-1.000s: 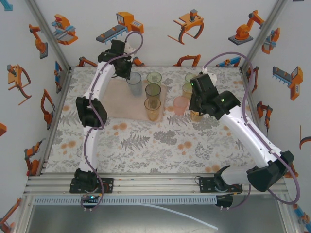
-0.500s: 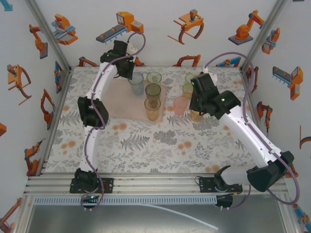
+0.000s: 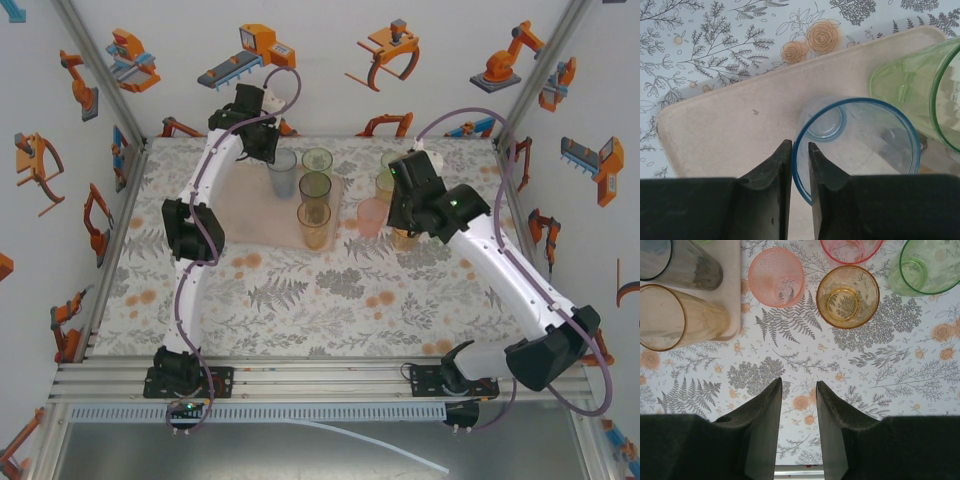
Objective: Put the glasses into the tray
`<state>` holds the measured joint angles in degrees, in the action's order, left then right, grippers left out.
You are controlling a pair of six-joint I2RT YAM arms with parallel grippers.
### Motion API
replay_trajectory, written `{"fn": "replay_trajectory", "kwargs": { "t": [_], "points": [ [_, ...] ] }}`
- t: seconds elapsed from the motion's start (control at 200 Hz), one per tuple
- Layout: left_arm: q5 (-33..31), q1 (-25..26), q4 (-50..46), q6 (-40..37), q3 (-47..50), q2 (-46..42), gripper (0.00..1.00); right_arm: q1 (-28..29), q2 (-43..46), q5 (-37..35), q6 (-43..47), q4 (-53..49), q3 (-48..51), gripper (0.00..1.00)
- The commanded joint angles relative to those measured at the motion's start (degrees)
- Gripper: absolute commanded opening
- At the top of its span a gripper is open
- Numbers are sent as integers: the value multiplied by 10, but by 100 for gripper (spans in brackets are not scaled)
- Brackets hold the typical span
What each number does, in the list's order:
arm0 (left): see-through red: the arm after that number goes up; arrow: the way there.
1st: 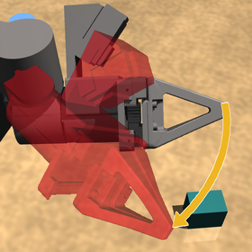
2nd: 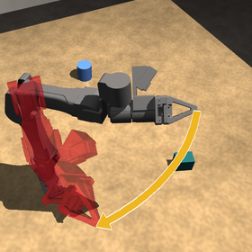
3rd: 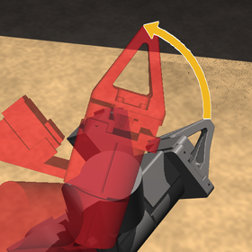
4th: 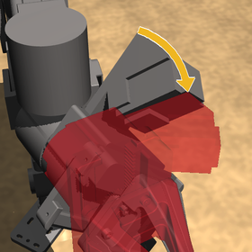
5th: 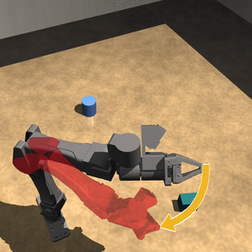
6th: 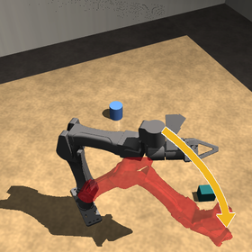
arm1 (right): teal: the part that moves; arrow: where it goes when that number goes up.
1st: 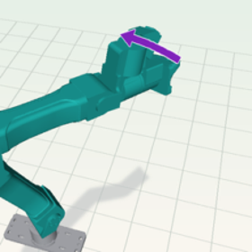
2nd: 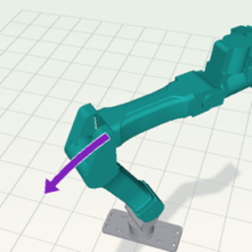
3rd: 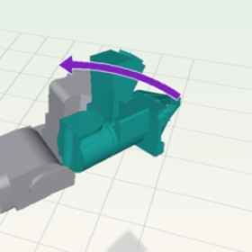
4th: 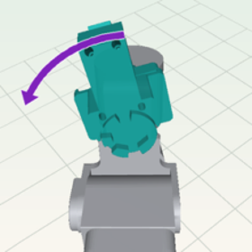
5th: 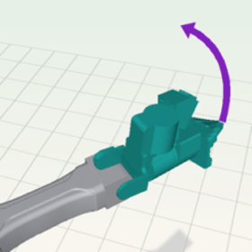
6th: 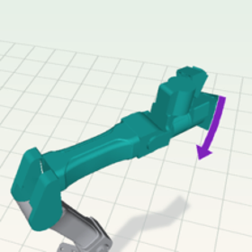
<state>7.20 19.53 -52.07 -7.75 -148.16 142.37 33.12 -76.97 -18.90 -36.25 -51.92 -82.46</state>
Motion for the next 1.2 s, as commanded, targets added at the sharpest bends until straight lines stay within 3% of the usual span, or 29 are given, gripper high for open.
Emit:
{"fn": "replay_trajectory", "kwargs": {
  "t": [0.0,0.3,0.511,0.706,0.766,1.006,1.197],
  "points": [
    [13,4,3,6,-21,12,34,-4,-10,0,-4,13,-13,36],
    [12,3,1,5,-19,7,40,-13,-68,20,22,32,-66,37],
    [6,2,0,-4,-16,-9,61,-26,-134,32,56,65,-129,38],
    [6,2,-6,-11,-13,-29,67,-39,-214,55,87,69,-213,38],
    [6,2,-7,-10,-14,-35,76,-42,-237,56,97,73,-236,38],
    [8,-2,-23,-12,-13,-74,94,-51,-347,83,132,72,-354,38],
    [7,-8,-40,-12,-12,-116,98,-61,-446,117,149,48,-477,39]
  ]
}}
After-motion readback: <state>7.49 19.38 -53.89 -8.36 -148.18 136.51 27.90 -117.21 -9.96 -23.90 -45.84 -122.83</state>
